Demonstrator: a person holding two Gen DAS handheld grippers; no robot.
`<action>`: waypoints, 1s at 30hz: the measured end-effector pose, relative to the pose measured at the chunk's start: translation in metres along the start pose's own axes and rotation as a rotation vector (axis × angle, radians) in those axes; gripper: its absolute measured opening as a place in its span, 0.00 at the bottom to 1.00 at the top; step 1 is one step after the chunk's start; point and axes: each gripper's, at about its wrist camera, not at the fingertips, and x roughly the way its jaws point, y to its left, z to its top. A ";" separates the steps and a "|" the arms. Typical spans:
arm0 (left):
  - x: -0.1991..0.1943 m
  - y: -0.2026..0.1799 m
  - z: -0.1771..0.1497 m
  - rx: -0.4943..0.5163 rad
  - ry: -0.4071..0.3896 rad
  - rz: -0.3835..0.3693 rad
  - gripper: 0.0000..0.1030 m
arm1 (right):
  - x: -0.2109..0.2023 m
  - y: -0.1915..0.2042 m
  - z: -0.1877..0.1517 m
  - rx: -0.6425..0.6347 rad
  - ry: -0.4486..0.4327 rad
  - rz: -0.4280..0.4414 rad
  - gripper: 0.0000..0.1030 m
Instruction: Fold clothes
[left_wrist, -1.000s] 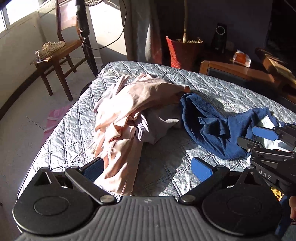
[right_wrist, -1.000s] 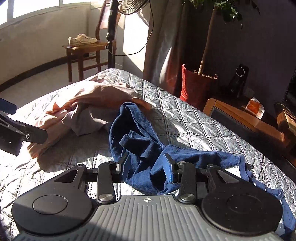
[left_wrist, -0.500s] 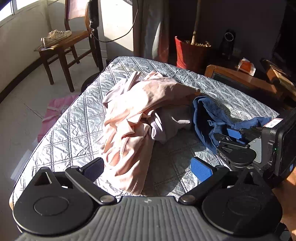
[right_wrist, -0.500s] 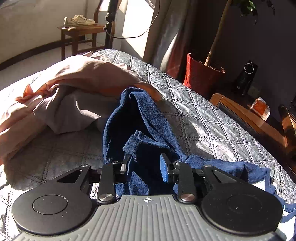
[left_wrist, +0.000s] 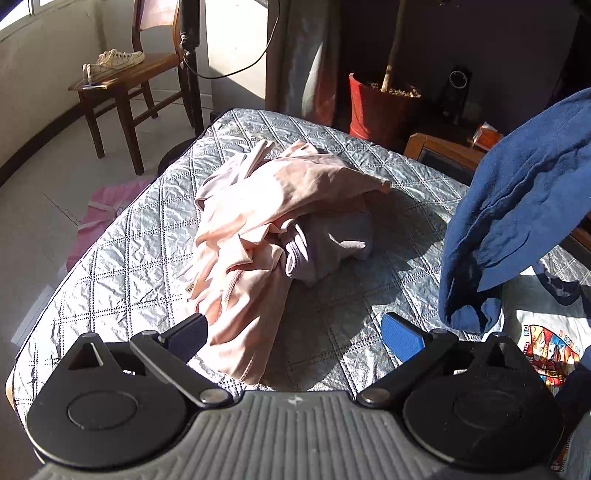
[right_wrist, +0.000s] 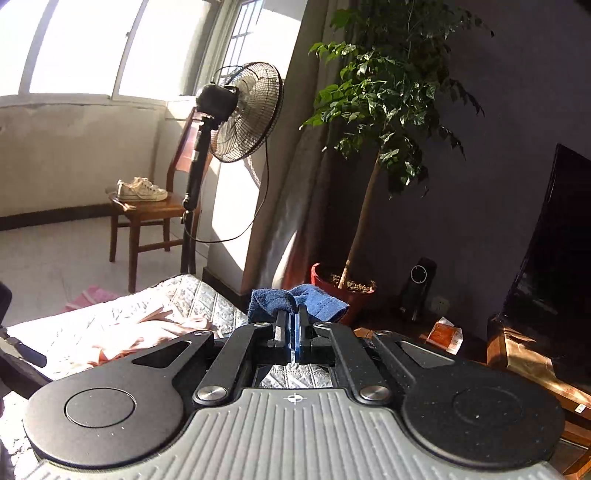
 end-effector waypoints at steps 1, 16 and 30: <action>0.000 -0.002 -0.001 0.005 0.001 0.000 0.97 | -0.017 -0.003 0.000 0.004 -0.012 -0.012 0.02; 0.003 -0.049 -0.017 0.110 0.031 -0.049 0.97 | -0.153 -0.089 -0.121 0.565 0.163 -0.369 0.02; 0.003 -0.077 -0.029 0.172 0.050 -0.079 0.97 | -0.213 -0.108 -0.237 0.771 0.430 -0.504 0.02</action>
